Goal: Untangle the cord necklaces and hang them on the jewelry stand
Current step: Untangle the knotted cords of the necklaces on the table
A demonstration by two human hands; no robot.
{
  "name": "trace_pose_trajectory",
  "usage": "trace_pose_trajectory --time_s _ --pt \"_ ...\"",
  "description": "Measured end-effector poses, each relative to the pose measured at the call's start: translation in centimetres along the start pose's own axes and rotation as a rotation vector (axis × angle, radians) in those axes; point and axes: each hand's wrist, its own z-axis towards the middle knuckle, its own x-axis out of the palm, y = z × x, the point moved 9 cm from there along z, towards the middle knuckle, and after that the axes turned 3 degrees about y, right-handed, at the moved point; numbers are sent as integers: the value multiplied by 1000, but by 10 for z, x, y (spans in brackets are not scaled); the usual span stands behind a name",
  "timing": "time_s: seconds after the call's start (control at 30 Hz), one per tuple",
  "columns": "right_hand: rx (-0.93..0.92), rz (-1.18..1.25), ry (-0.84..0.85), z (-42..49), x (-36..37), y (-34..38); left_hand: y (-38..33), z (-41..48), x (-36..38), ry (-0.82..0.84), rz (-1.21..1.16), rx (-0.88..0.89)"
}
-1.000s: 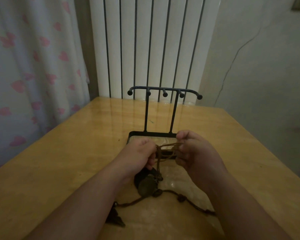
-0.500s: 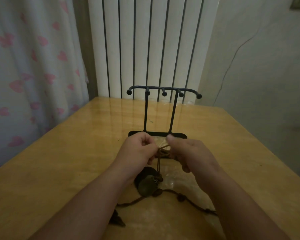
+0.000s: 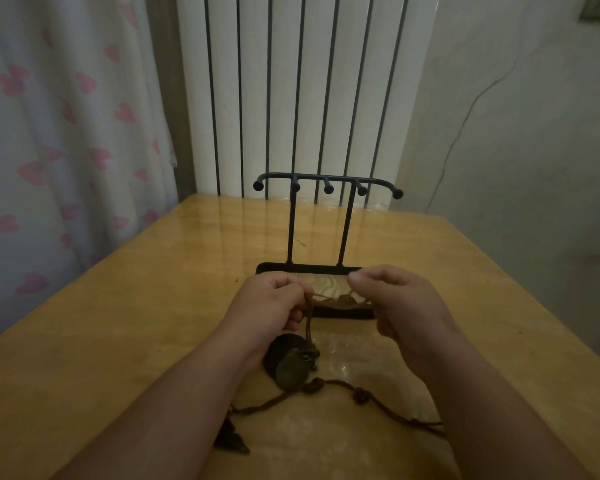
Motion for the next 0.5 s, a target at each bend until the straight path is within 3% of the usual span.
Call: trace_pose_trajectory --time_s 0.13,0.27,0.37,0.5 --pt "101 -212 -47 -1 -1 -8 0 0 -1 3 -9 -6" --pt "-62 -320 -168 -2 -5 11 -2 0 3 25 29 13" --pt "-214 -340 -115 -5 5 24 -2 0 4 32 31 25" --pt "-217 -611 17 -3 27 14 -1 0 6 77 36 34"
